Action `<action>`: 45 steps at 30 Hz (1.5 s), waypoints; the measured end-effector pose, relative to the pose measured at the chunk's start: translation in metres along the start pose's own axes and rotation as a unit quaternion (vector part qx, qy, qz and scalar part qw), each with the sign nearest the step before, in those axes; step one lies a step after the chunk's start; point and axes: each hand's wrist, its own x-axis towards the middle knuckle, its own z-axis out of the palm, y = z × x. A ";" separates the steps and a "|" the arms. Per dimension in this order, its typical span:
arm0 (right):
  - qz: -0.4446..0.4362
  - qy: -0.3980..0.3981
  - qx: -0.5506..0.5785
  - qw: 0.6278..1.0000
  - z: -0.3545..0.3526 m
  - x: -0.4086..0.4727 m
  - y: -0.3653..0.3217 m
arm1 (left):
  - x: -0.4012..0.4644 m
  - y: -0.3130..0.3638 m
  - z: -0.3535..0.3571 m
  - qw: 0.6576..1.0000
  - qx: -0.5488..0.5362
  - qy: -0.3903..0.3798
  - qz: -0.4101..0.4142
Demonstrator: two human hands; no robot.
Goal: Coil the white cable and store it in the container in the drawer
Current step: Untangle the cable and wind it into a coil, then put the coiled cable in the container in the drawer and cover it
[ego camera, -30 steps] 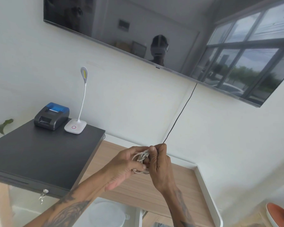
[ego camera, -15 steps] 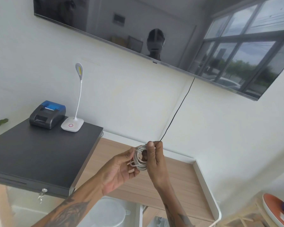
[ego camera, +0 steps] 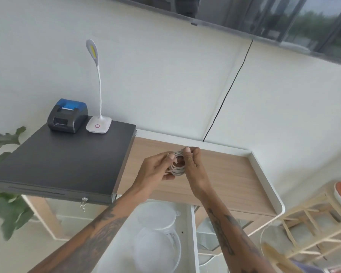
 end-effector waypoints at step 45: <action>0.467 -0.143 -0.181 0.854 0.024 -0.127 0.278 | -0.059 -0.311 -0.010 0.819 0.155 0.271 -0.481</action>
